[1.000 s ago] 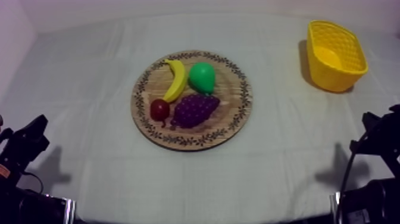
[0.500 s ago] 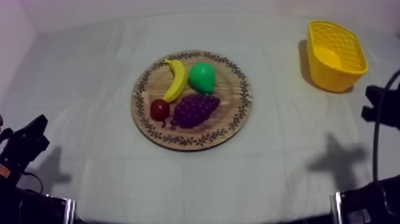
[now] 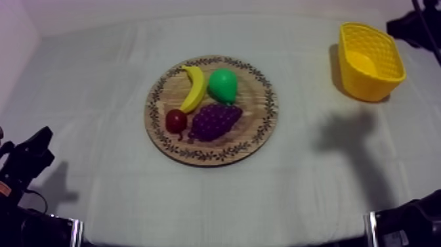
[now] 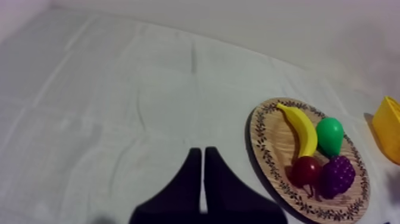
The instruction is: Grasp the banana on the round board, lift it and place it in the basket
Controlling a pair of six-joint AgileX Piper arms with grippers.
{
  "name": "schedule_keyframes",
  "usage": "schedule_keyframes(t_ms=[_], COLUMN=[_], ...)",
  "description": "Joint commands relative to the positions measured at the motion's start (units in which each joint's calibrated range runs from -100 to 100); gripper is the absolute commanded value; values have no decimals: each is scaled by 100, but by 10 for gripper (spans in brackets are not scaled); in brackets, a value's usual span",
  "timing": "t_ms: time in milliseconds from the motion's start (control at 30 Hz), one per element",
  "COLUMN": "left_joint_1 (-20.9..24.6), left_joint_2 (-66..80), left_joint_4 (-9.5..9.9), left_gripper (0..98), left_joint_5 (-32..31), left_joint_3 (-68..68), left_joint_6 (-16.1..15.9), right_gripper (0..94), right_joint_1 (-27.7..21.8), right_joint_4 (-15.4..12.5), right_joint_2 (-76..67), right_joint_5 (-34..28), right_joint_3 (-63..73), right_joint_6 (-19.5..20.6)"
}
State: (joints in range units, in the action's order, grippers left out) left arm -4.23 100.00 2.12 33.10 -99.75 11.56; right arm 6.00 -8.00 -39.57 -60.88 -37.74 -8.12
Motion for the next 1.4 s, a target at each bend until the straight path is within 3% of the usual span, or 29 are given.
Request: schedule_keyframes(t_ms=[0,333,600,1100,1367], left_joint_1=[-1,-1,-1,-1,-1], left_joint_2=[0,0,0,0,0], left_joint_4=[0,0,0,0,0], left_gripper=[1,1,1,1,1], left_joint_5=[-4,-4,-4,-4,-4], left_joint_3=[-3,-3,-3,-3,-3], left_joint_6=[-1,2,2,2,0], right_gripper=[6,6,6,4,4], right_joint_1=[274,1393,2001,2209,2255], right_joint_4=[43,314,470,420,556], right_joint_2=[606,1884,3106,5042,5781], right_joint_5=[-150,-546,-729,-702,-643], right_joint_3=[849,1927,2809,4025,4400], right_joint_6=[219,1011,1596,2009,2213])
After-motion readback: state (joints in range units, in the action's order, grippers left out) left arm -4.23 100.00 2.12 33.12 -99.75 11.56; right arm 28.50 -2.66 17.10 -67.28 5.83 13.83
